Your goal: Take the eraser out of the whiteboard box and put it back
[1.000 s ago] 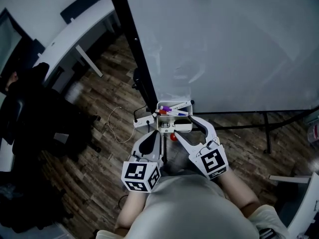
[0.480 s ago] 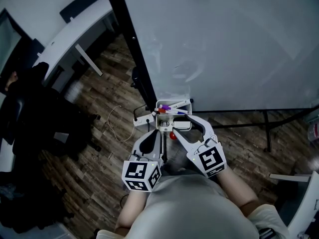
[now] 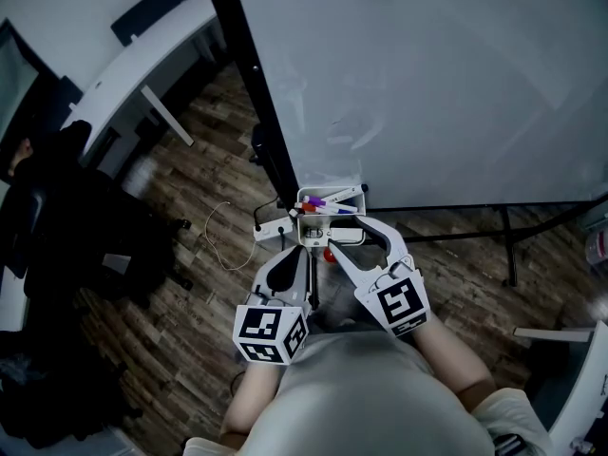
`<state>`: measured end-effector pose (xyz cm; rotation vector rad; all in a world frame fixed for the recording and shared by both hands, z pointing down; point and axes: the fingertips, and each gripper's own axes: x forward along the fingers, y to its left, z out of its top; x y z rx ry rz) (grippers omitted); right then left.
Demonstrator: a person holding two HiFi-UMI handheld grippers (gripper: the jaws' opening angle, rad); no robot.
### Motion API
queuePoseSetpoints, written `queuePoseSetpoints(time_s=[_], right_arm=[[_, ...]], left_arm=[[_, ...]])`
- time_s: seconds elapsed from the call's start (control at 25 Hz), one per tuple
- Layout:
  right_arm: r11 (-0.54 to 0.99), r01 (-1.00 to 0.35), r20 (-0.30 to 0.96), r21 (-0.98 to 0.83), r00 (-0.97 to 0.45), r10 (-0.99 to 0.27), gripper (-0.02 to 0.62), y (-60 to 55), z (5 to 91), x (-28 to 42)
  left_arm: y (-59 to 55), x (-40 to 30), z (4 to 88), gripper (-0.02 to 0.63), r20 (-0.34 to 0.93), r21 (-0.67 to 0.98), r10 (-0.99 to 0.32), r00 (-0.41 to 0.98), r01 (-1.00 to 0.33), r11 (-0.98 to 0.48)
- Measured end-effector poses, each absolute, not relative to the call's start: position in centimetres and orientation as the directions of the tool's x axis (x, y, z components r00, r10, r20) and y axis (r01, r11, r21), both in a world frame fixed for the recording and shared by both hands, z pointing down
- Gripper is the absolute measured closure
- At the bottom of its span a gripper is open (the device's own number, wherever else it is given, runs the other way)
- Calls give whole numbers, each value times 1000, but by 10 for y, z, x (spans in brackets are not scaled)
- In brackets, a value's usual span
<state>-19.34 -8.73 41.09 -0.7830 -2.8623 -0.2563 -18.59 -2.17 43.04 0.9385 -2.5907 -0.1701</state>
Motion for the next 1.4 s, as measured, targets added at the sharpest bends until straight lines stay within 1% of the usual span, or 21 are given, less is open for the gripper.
queuePoseSetpoints(time_s=[0.68,1.4], right_arm=[[858,481,144,179,-876,461,373,-86,377,-186],[855,444,35,269,-892,452,373,-81,332,-169]], left_arm=[[-18,-179,421,600,290,227,-661,-692,-622,750],[-15,-164,416,600,272,226,-687,-674,-649,726]])
